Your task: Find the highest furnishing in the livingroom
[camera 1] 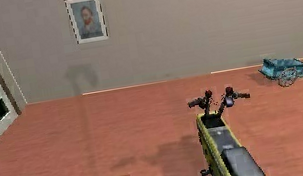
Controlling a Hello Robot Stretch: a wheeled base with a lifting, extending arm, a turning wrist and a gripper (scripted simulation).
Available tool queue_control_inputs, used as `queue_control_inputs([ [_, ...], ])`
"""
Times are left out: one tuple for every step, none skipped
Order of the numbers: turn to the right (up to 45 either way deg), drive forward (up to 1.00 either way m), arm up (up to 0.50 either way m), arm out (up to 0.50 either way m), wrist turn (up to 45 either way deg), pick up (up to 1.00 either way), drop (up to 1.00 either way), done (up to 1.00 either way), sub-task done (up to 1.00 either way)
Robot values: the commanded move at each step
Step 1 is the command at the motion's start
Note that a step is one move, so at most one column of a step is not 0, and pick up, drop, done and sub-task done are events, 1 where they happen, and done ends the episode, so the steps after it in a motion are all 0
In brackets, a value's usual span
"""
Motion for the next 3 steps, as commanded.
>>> queue_control_inputs([
  [-15.0, 0.0, 0.0, 0.0, 0.0, 0.0, 0.0, 0.0, 0.0],
  [0.0, 0.65, 0.0, 0.0, 0.0, 0.0, 0.0, 0.0, 0.0],
  [9.0, 0.0, 0.0, 0.0, 0.0, 0.0, 0.0, 0.0, 0.0],
])
